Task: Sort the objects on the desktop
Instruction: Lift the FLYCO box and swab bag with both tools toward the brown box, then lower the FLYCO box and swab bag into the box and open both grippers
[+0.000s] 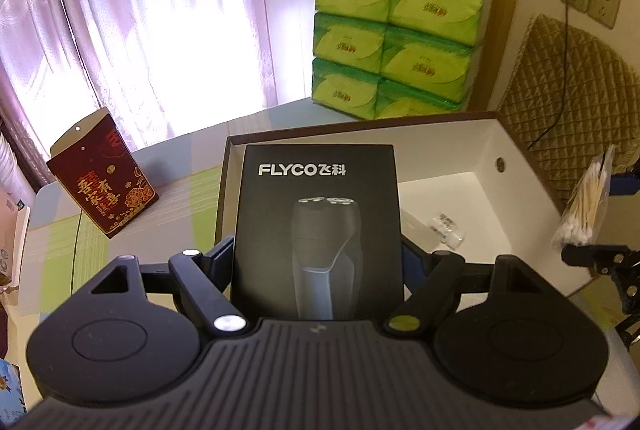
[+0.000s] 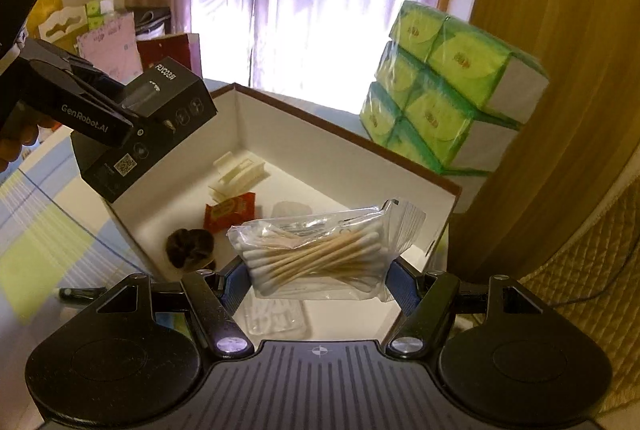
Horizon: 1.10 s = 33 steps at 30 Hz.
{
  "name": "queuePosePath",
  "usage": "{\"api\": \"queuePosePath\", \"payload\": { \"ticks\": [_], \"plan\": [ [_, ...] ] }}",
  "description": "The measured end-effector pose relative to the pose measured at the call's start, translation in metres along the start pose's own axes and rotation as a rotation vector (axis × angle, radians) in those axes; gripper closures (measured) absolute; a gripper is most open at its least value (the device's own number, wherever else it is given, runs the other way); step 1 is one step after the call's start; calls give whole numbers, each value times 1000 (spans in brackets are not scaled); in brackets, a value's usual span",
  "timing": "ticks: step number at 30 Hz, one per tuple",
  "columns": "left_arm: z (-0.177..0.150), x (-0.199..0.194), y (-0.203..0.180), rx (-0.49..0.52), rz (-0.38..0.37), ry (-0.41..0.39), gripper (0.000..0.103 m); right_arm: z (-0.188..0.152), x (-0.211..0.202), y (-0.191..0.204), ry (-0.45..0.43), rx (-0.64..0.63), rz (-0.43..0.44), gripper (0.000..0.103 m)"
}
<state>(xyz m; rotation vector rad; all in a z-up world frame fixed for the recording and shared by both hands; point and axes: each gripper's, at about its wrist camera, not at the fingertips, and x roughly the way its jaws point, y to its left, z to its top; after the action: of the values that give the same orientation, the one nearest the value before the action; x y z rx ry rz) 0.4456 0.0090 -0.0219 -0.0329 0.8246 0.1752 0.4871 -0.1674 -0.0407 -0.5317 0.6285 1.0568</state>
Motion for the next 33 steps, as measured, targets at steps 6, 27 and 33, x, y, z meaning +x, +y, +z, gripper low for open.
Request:
{"api": "queuePosePath", "payload": {
  "ticks": [6, 27, 33],
  "plan": [
    [-2, 32, 4, -6, 17, 53, 27, 3, 25, -7, 47, -21, -2, 35],
    [-25, 102, -2, 52, 70, 196, 26, 1, 66, -16, 168, -198, -12, 35],
    [-21, 95, 4, 38, 61, 170, 27, 1, 73, -17, 214, -260, -14, 35]
  ]
}}
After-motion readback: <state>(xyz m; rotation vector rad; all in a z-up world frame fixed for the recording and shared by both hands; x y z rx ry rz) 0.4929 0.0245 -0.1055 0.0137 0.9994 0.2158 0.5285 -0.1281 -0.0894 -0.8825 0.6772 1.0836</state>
